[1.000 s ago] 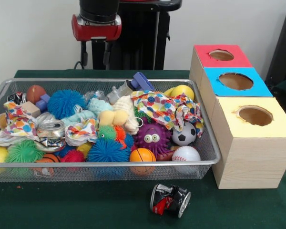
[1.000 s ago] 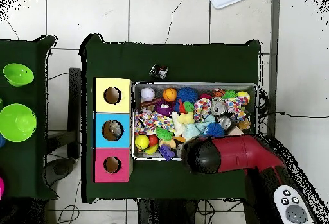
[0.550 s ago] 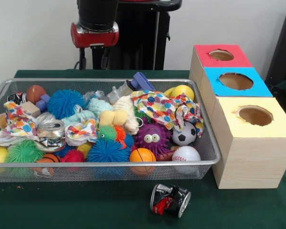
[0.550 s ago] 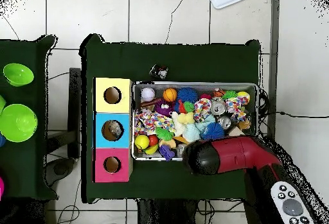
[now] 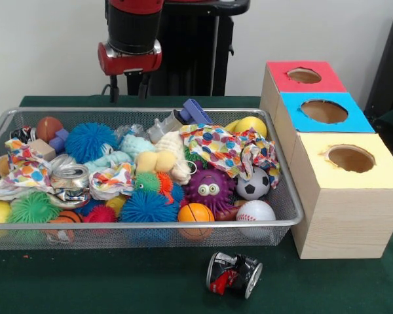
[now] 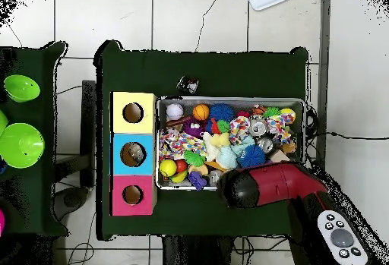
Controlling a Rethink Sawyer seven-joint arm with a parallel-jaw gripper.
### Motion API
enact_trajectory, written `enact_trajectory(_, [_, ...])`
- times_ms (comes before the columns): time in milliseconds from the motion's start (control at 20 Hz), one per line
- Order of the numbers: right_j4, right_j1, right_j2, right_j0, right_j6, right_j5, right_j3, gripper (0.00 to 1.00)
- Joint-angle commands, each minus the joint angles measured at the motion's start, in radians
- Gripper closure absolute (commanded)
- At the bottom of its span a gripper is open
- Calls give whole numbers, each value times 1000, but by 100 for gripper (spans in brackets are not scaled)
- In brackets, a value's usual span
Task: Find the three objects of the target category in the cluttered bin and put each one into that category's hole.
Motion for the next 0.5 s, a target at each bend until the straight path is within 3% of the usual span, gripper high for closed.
enact_trajectory(50, [-67, 42, 19, -31, -35, -85, -25, 0])
enact_trajectory(500, [-41, 35, 44, -48, -71, -49, -38, 0])
